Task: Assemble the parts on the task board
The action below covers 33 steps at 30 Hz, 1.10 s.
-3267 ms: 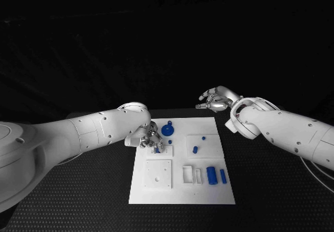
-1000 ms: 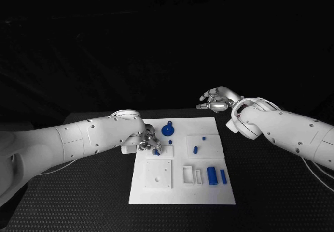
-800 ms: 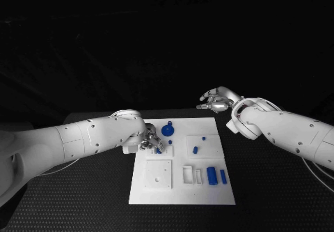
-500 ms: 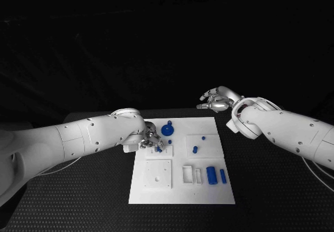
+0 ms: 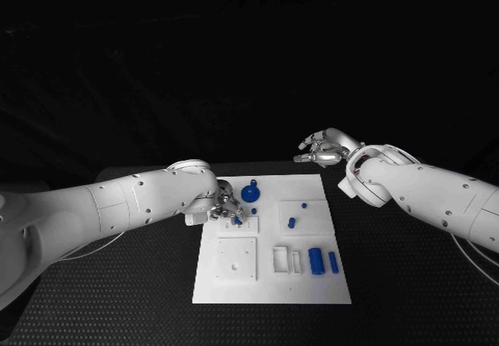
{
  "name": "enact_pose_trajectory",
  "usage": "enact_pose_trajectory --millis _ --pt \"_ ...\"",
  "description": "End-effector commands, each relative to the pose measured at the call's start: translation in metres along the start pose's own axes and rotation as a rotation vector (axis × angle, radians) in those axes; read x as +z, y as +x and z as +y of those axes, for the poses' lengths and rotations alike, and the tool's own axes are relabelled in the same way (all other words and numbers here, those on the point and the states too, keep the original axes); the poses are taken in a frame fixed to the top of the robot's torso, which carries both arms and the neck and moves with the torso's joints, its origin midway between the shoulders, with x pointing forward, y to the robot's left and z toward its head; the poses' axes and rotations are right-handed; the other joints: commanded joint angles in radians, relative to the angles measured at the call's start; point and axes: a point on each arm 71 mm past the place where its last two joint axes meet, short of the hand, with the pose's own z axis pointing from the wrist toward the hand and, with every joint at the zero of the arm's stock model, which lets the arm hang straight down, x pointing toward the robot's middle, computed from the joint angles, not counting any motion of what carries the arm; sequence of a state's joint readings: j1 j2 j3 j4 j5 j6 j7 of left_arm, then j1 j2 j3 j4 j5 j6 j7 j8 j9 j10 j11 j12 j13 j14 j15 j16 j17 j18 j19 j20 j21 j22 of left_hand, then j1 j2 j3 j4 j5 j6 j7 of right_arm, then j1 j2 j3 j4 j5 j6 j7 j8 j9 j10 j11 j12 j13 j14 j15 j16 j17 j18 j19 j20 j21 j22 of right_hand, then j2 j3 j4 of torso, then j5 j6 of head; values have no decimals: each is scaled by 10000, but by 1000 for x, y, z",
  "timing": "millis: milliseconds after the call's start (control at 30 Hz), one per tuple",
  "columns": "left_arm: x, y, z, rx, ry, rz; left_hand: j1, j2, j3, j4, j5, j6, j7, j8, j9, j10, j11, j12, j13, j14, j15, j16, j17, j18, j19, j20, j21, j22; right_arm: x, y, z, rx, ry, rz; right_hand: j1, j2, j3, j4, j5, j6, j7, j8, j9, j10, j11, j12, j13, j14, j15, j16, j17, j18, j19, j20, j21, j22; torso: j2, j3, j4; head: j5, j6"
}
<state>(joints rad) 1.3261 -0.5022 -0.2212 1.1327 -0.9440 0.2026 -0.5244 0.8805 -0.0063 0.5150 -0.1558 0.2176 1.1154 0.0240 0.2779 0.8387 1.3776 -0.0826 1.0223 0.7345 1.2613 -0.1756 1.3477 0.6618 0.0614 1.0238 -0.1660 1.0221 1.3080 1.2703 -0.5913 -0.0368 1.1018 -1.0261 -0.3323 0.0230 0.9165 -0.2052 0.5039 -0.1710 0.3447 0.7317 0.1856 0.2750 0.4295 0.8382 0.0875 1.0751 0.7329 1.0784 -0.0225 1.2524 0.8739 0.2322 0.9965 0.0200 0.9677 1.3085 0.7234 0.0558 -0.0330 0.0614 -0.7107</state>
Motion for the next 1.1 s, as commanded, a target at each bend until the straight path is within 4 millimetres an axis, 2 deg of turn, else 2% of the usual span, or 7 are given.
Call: enact_pose_trajectory --millis 33,1100 --pt "0 2 -3 49 68 199 563 544 1018 -963 30 45 -29 49 17 71 -92 32 -16 41 -169 38 -11 26 61 -960 42 131 0 1 1 -4 -41 106 -18 67 -24 -56 37 -10 133 22 -9 -90 -12 66 -12 -77 -9 42 -9 296 -50 34 -28 175 4 -6 -7 9 -15" --pt "2 4 -3 594 21 -103 542 552 1027 -961 42 37 -27 16 31 77 -90 13 -26 46 -172 26 -23 25 66 -959 36 128 0 1 1 -1 -50 128 -27 73 -27 -55 38 -8 133 25 -11 -98 -12 89 -43 -80 -8 46 -15 296 -51 36 -29 175 0 -5 3 2 -93"
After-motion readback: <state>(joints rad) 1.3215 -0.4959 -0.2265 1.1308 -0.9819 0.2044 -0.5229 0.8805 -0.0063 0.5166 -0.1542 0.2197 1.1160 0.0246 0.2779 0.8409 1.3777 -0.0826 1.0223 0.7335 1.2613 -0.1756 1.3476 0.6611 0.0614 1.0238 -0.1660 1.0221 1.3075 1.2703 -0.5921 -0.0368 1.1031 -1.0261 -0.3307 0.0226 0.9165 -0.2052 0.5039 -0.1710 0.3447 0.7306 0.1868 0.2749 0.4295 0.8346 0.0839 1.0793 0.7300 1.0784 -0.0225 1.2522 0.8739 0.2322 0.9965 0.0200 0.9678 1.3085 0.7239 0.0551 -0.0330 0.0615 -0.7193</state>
